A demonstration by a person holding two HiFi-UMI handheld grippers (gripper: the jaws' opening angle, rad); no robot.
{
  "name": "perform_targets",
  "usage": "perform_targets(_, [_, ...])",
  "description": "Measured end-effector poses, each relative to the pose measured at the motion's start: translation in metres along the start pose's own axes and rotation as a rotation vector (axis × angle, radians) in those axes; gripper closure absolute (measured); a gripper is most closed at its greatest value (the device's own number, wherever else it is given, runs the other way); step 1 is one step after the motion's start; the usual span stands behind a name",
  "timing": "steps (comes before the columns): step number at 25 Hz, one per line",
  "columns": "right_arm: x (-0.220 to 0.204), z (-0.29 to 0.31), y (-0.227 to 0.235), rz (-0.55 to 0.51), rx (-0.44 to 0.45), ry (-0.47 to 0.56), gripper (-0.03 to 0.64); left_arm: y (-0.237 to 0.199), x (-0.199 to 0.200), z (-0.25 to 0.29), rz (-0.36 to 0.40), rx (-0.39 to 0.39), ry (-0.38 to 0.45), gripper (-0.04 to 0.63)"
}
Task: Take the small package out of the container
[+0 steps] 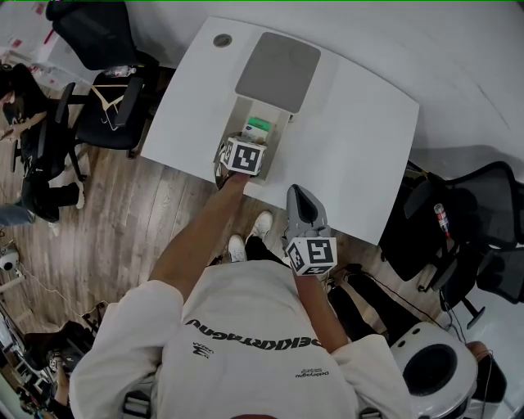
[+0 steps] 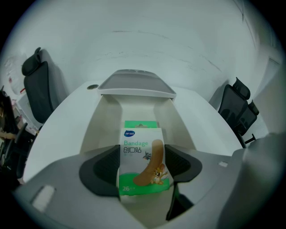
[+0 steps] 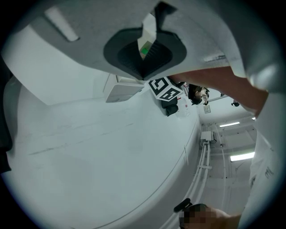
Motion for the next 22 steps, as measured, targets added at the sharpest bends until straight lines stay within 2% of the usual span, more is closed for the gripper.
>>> perform_targets(22, [0.009, -0.017, -0.015, -0.017, -0.005, 0.036, 0.618, 0.013, 0.017, -0.057, -0.011, -0.009, 0.167, 0.267])
Point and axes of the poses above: the fingertips, and each gripper's own axes: z forward along the fingers, y to its right, x out of its top, the point moved 6 cm from there along -z, backward along the fingers, and after that the axes turned 13 degrees about y, right-handed, at the moved point
